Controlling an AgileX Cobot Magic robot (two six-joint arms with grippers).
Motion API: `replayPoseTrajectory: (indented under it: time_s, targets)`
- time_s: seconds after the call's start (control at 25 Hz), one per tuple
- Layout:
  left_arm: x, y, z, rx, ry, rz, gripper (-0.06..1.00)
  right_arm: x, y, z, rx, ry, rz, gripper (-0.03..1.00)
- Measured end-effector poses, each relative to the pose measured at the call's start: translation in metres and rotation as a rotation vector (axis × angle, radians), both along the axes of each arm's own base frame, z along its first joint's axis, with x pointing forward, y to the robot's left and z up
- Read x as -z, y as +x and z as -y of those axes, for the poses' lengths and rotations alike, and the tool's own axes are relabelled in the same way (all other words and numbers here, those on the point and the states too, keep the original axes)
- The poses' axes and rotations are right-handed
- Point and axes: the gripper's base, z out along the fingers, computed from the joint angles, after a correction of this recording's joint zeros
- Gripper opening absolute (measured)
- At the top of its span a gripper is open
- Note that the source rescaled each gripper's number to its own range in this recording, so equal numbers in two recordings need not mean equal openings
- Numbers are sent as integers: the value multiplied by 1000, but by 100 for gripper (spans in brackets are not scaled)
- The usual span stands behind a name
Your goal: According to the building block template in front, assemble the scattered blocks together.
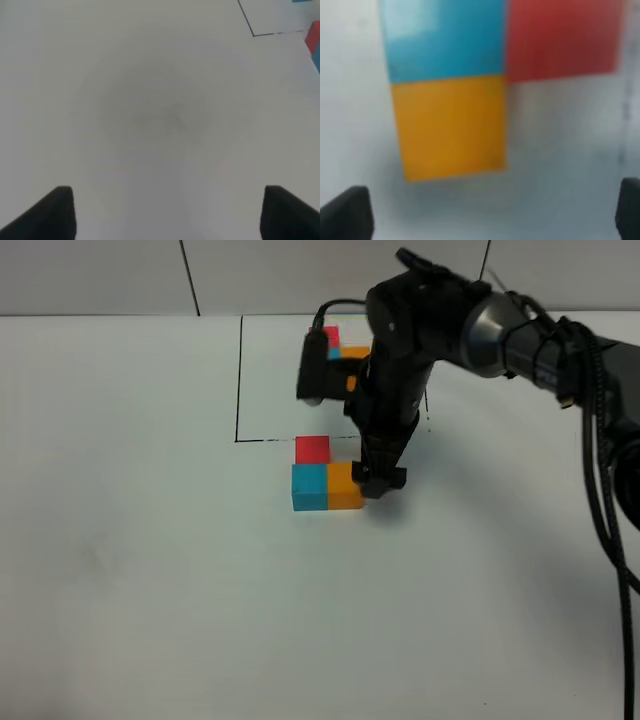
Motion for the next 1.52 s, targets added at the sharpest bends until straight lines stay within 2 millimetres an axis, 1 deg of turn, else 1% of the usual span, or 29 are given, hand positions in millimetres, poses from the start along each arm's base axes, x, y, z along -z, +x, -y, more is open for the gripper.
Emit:
replayPoseTrajectory:
  time_s: [0.08,0.16,0.24,0.32,0.36,0.4,0.52,0.56,0.68,0.72,0.84,0.88,0.96,1.16,1.28,1.4,1.52]
  targets:
    - [0,0,0,0,0,0,78,-11,12,22,171,64,18,99]
    - [0,0,0,0,0,0,78,-19,25,57,382,130,23,100]
    - [0,0,0,0,0,0,78,-27,31,92,562,172,33,99]
    - [0,0,0,0,0,0,78,-36,28,129,723,198,37,99]
    - [0,0,0,0,0,0,78,-42,24,142,775,207,40,99]
    - [0,0,0,0,0,0,78,-52,17,157,833,222,54,99]
    - [0,0,0,0,0,0,78,-73,-10,185,964,267,89,100]
    - [0,0,0,0,0,0,78,-84,-22,193,1006,288,112,100]
    - [0,0,0,0,0,0,78,-105,-61,215,1107,320,158,100]
    - [0,0,0,0,0,0,78,-111,-79,223,1142,323,173,100]
    - [0,0,0,0,0,0,78,-125,-122,237,1200,336,222,100]
    - [0,0,0,0,0,0,78,-123,-137,238,1213,335,222,100]
    - [0,0,0,0,0,0,78,-130,-166,240,1223,352,254,100]
    - [0,0,0,0,0,0,78,-132,-227,236,1244,367,261,100]
    - [0,0,0,0,0,0,78,-129,-262,233,1263,384,266,100]
    - [0,0,0,0,0,0,78,-121,-297,230,1262,413,295,100]
    - [0,0,0,0,0,0,78,-110,-323,228,1255,453,336,100]
